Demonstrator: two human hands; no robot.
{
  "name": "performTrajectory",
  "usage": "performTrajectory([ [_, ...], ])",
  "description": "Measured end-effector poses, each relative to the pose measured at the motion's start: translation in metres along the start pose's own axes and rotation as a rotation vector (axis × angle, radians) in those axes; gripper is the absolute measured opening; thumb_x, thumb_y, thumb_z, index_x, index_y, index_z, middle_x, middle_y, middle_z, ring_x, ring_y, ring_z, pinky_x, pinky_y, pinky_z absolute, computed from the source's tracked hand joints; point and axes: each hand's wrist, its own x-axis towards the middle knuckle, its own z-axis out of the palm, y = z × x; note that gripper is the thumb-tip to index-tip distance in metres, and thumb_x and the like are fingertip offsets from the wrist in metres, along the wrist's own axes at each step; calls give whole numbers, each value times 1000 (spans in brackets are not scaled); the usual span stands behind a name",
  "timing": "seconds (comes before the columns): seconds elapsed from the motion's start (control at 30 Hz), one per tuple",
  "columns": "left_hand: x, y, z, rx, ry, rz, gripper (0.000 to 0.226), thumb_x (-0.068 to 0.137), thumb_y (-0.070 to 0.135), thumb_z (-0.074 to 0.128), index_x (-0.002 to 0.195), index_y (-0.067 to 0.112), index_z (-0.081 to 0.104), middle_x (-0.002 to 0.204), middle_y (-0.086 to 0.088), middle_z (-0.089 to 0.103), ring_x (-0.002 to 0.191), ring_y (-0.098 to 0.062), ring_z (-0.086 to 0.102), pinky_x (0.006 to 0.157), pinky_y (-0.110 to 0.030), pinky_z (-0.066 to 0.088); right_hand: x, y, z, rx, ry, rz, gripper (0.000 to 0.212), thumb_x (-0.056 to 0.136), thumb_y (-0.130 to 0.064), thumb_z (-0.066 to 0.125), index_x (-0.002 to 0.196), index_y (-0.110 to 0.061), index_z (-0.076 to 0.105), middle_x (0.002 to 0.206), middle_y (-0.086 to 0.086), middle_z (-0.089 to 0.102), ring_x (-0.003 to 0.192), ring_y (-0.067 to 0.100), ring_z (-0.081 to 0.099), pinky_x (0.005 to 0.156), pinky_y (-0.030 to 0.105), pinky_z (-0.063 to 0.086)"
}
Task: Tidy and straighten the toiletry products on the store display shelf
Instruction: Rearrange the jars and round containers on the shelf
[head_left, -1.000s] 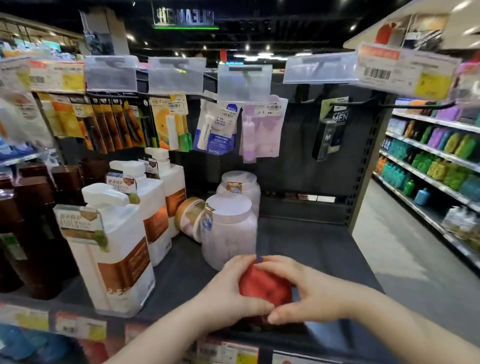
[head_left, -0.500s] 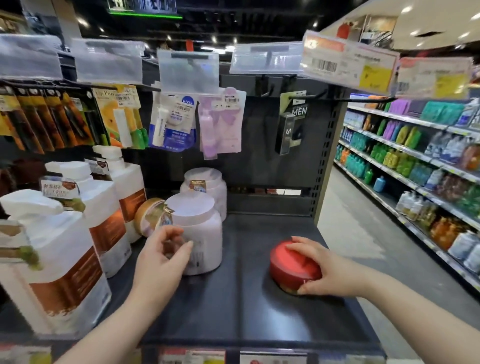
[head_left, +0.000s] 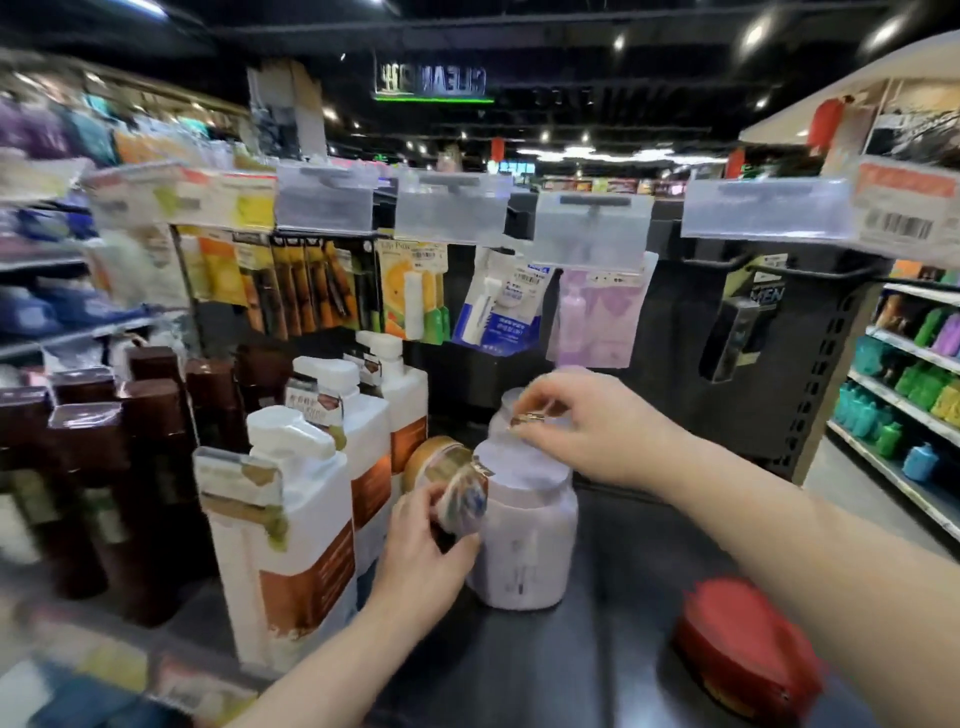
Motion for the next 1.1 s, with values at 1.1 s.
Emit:
performTrajectory([
  [1.1,22,-13,-10,-199,27,-122,103,72,40,71,148,24,2,148,12,20,139,-5,10,112,-22,5,138,12,110,-63,-567,378,49,63,-39,81,100,-29,51,104,-4,53,92,15,55,71,28,50],
])
